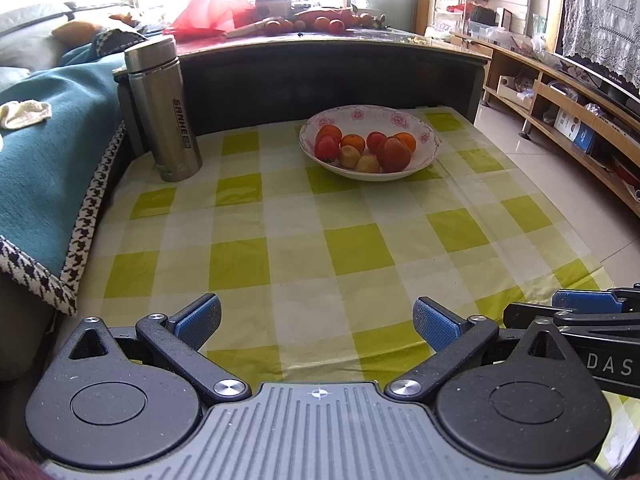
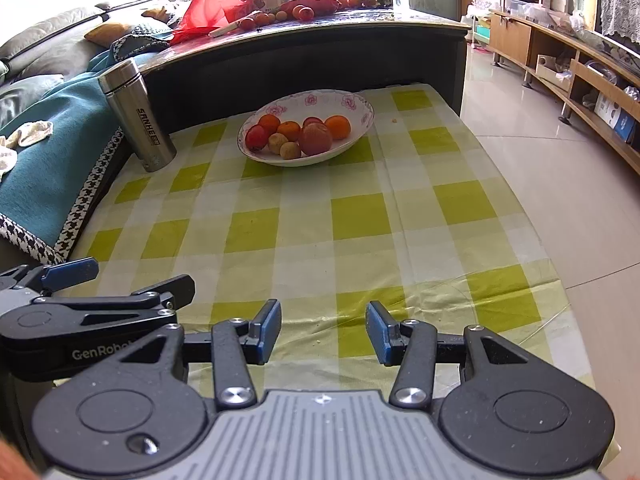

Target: Organize fruits

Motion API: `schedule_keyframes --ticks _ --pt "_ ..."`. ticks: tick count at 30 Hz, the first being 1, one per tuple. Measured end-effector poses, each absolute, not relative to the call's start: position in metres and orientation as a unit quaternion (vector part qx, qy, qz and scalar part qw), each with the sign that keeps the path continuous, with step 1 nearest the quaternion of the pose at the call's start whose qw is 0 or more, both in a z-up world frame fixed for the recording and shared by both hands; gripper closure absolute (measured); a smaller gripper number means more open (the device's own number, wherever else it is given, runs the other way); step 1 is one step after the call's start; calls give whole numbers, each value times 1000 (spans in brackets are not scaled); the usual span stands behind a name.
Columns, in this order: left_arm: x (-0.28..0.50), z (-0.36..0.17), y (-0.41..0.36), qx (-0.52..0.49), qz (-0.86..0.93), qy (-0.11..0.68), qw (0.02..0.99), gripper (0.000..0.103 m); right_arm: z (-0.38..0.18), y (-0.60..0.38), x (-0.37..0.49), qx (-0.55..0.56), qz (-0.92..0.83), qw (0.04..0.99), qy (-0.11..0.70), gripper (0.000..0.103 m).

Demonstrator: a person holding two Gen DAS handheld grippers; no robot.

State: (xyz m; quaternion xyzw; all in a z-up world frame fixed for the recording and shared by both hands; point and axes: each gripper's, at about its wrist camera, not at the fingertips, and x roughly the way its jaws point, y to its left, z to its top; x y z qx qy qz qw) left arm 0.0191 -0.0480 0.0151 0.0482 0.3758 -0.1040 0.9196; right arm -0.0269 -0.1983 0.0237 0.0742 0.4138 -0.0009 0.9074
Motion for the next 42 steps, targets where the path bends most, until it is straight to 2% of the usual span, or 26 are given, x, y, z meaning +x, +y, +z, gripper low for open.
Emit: schedule_keyframes --ticks 42 --pt "14 9 -46 55 -86 384 918 0 17 -191 -29 62 7 902 427 52"
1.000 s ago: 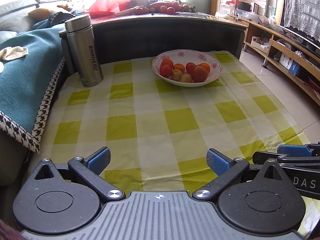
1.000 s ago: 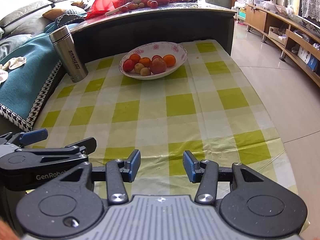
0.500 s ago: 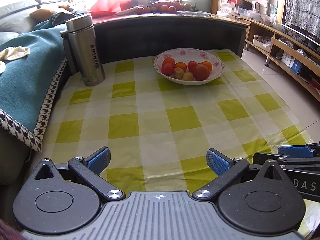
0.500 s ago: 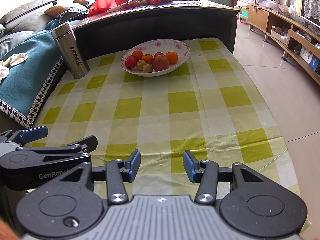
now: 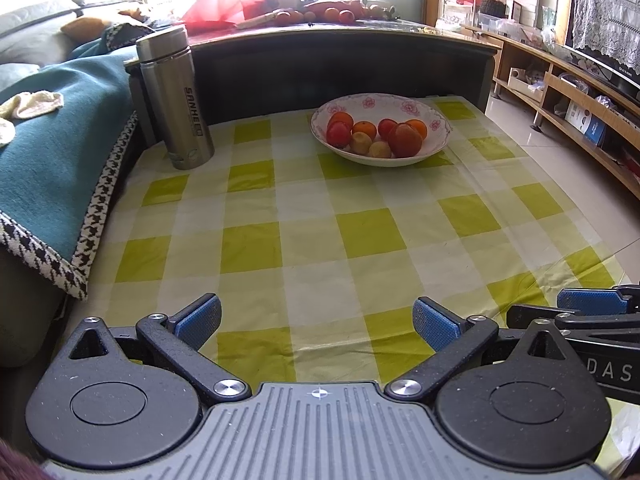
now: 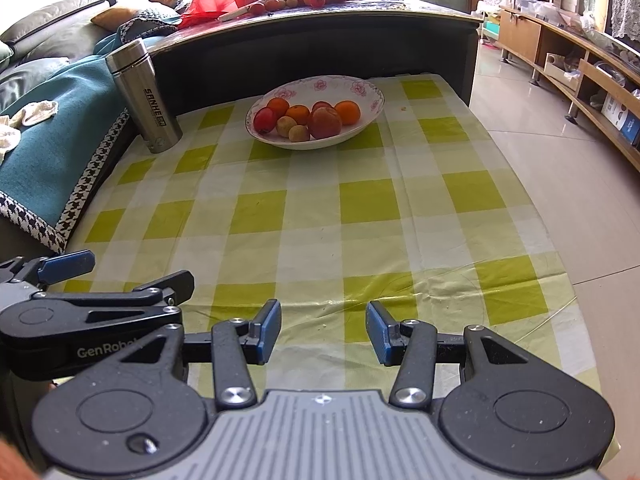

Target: Organize fruits

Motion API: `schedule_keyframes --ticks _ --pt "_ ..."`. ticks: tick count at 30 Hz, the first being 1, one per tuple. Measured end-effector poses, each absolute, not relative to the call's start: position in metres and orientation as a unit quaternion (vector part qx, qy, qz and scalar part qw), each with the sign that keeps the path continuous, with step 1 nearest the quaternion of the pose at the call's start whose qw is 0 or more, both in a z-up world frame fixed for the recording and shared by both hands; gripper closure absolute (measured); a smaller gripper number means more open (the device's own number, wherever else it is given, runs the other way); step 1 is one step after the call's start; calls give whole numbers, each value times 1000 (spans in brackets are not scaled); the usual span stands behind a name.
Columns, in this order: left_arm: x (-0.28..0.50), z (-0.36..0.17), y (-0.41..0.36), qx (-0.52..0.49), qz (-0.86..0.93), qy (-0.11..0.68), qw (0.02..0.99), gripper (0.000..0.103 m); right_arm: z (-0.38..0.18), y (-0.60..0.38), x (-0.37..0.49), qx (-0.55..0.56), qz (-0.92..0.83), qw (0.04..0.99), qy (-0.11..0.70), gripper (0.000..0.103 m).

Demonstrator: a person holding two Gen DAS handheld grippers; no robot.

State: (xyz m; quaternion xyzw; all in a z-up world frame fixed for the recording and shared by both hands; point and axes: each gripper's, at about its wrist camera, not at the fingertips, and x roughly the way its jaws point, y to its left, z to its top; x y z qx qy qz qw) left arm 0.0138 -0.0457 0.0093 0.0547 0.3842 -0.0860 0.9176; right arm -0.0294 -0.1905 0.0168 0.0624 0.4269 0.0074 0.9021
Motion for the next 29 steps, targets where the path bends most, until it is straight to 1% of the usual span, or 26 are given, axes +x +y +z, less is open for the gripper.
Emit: schedule_keyframes --ticks 29 --pt "6 10 -41 59 -74 389 916 0 17 -186 -34 51 20 901 431 52"
